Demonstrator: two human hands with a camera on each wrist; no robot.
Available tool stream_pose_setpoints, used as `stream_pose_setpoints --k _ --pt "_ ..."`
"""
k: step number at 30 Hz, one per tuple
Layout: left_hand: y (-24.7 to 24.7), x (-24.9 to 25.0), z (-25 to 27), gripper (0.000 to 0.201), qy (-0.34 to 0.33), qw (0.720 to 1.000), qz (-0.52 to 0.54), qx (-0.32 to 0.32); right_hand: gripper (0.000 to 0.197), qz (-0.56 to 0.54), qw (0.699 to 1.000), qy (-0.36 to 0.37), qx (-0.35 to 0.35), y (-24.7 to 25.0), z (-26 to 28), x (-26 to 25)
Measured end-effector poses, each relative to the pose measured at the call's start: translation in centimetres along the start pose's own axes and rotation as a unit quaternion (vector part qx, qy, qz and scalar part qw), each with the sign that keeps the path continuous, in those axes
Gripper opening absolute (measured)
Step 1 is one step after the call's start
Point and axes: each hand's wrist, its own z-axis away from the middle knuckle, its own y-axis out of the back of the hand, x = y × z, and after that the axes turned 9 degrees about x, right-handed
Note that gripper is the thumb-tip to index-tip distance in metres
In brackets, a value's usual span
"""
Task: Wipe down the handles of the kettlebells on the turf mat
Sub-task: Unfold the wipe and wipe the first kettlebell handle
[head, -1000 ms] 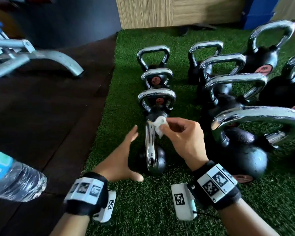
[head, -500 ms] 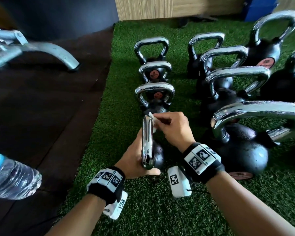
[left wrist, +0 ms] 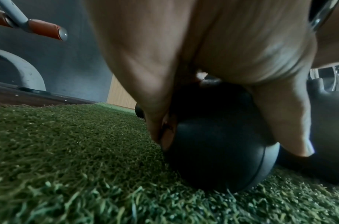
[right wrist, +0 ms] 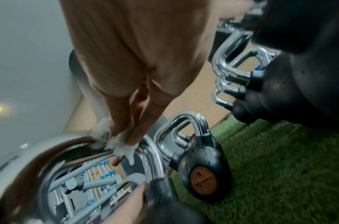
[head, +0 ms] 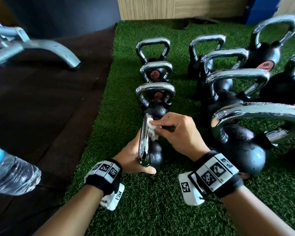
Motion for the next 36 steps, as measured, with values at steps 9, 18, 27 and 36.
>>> stream_pose_setpoints --k 9,18,27,36 --pt "0.7 1.6 -0.2 0.122 -0.024 0.998 0.035 -0.036 0.019 -0.028 0.996 -0.048 -0.069 0.7 1.4 -1.3" --pt "1.5 1.7 0.0 0.098 -0.007 0.997 0.031 -0.068 0.019 -0.104 0.983 -0.128 -0.084 0.4 3.5 -1.9" --pt "1.2 2.1 -0.2 0.095 0.032 0.998 -0.017 -0.056 0.018 -0.072 0.984 -0.157 -0.053 -1.7 6.6 0.4" --pt "0.9 2.6 0.2 0.097 -0.022 0.999 -0.018 -0.042 0.012 0.063 0.972 -0.035 -0.222 -1.3 3.5 0.4"
